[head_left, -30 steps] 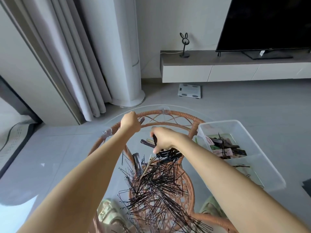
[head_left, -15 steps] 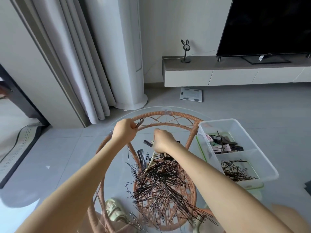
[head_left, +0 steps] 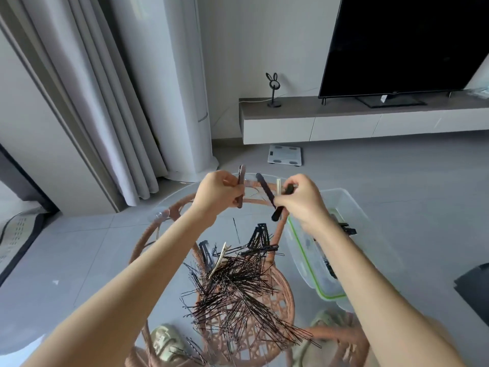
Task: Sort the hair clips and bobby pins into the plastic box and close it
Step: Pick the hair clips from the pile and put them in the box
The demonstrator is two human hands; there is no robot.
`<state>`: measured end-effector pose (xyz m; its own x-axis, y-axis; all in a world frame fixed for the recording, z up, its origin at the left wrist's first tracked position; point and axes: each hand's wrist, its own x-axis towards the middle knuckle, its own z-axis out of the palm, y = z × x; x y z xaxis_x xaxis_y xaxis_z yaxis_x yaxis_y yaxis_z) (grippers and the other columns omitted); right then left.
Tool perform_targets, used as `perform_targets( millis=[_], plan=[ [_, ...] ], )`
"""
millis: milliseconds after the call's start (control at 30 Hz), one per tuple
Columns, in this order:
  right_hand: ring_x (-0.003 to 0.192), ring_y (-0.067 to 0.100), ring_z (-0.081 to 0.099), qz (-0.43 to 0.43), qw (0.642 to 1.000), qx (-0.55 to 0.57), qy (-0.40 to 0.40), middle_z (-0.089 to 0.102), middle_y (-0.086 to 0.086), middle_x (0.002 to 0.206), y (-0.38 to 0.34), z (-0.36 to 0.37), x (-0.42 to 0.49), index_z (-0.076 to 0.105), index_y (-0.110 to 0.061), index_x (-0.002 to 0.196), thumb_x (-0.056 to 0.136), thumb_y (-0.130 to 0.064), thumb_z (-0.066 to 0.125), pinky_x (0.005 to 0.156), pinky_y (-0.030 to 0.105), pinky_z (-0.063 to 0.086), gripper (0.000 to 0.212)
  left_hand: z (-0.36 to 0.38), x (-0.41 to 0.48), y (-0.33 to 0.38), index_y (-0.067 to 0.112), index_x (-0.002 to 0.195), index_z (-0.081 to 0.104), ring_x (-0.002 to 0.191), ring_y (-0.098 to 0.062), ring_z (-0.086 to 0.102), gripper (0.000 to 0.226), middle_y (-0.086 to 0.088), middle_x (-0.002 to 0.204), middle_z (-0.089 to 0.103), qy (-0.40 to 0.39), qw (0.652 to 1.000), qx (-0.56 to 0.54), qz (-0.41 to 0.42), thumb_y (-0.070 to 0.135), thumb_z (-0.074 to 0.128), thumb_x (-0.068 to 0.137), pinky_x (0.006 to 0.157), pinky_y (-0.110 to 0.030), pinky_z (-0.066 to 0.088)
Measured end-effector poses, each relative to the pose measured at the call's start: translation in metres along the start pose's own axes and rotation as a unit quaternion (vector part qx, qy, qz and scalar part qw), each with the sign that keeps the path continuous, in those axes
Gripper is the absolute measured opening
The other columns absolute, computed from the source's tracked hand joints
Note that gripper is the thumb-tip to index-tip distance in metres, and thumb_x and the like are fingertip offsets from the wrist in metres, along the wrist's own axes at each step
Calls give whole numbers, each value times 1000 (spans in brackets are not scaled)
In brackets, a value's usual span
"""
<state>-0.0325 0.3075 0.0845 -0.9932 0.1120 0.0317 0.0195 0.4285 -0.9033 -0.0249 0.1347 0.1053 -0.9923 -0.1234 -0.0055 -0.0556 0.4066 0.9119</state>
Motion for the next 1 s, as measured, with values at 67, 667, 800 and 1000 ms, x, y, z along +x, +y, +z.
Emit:
perform_targets(
  millis=[67,667,800,1000],
  plan=[
    [62,24,52,-24,998,7,50,52,2,70,9,-37,6,48,-17,74,60,1,66,57,37,45,29,25,-1,16,6,83,60,54,-13,61,4,-8,74,66,-35,999,-28,-2,4,64,82,51,-18,54],
    [94,22,61,-216,942,-256,26,68,6,104,37,-64,-15,67,-10,98,81,0,58,83,27,44,21,42,8,22,4,92,69,80,-32,68,22,-16,94,72,-88,945,313,46,9,49,85,74,-38,58],
    [112,15,48,-305,848,-378,-211,53,1,127,25,-12,-31,53,-16,124,78,11,53,101,36,42,53,-10,-9,-24,17,94,70,88,-22,66,16,-4,104,70,-102,909,403,15,21,59,83,81,-30,52],
    [115,28,42,-244,758,-505,-332,45,7,129,32,34,-16,42,-18,132,74,8,52,92,43,45,64,-32,-44,-76,15,100,68,88,-21,65,31,-6,101,70,-143,899,411,-41,39,63,82,80,-32,54]
  ],
)
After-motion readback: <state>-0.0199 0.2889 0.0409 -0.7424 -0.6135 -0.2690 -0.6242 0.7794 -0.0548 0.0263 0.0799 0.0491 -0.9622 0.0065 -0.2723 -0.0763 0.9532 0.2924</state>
